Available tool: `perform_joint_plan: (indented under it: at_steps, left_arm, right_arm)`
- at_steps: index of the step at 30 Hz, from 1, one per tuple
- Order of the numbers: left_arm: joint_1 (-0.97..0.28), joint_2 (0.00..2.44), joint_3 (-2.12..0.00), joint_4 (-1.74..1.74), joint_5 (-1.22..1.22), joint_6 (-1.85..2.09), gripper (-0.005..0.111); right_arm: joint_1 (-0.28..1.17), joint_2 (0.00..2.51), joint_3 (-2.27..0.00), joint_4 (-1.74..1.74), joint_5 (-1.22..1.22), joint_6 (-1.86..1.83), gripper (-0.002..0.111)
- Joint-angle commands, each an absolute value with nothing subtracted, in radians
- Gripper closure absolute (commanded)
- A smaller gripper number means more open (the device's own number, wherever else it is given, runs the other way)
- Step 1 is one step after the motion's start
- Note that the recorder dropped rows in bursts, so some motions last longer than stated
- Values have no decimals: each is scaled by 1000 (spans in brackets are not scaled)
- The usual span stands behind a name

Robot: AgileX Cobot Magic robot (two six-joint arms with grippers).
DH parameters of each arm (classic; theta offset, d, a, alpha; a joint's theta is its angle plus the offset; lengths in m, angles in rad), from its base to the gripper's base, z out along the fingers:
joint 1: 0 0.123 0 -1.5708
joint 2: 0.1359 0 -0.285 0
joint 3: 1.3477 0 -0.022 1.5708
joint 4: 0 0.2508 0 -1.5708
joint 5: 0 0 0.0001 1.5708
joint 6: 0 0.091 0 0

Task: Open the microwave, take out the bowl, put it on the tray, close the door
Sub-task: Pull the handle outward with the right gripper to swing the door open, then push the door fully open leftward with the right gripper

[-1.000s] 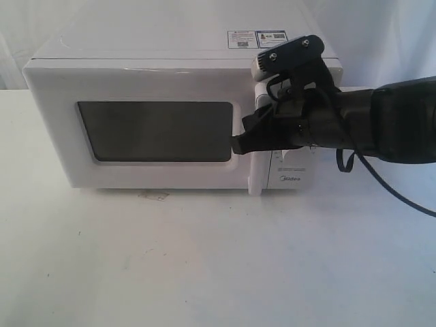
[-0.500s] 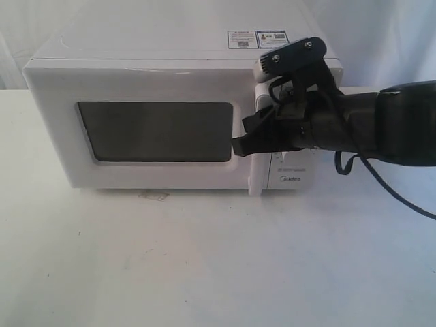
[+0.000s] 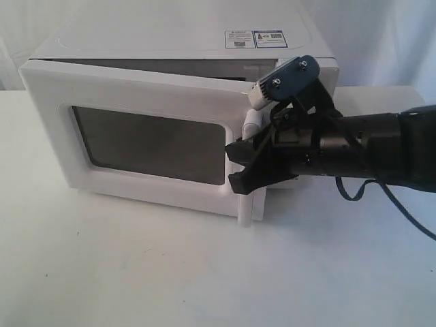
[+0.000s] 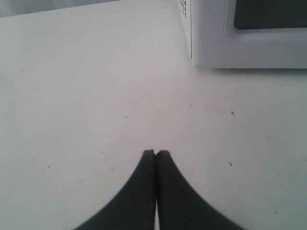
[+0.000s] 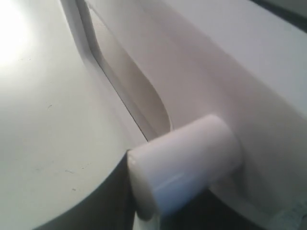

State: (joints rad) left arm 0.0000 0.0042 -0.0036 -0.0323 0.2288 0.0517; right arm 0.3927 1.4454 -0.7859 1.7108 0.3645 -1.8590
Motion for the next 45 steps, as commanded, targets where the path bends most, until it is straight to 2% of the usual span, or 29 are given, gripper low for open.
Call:
perform_joint_plan:
  at_steps: [1, 10, 13, 18, 21, 36, 39, 45]
  left_arm:
    - [-1, 0, 0, -37, 231, 49, 107]
    - [-1, 0, 0, -37, 231, 49, 107]
    - [-1, 0, 0, -37, 231, 49, 107]
    - [-1, 0, 0, -37, 231, 49, 107]
    - [-1, 0, 0, -37, 231, 49, 107]
    - [-1, 0, 0, -37, 231, 49, 107]
    - [-1, 0, 0, -37, 231, 49, 107]
    - [-1, 0, 0, -37, 231, 49, 107]
  right_arm:
    - [439, 1414, -794, 1744, 608, -1850, 108]
    - [439, 1342, -722, 1692, 624, -1786, 107]
    - [439, 1310, -705, 1654, 621, -1738, 97]
    - [439, 1254, -672, 1602, 603, -1640, 69]
    - [439, 1217, -655, 1519, 603, -1563, 63]
    - [439, 879, -579, 1103, 580, -1076, 65]
    - [439, 805, -557, 989, 473, -952, 73]
    - [439, 802, -499, 940, 107, -876, 102]
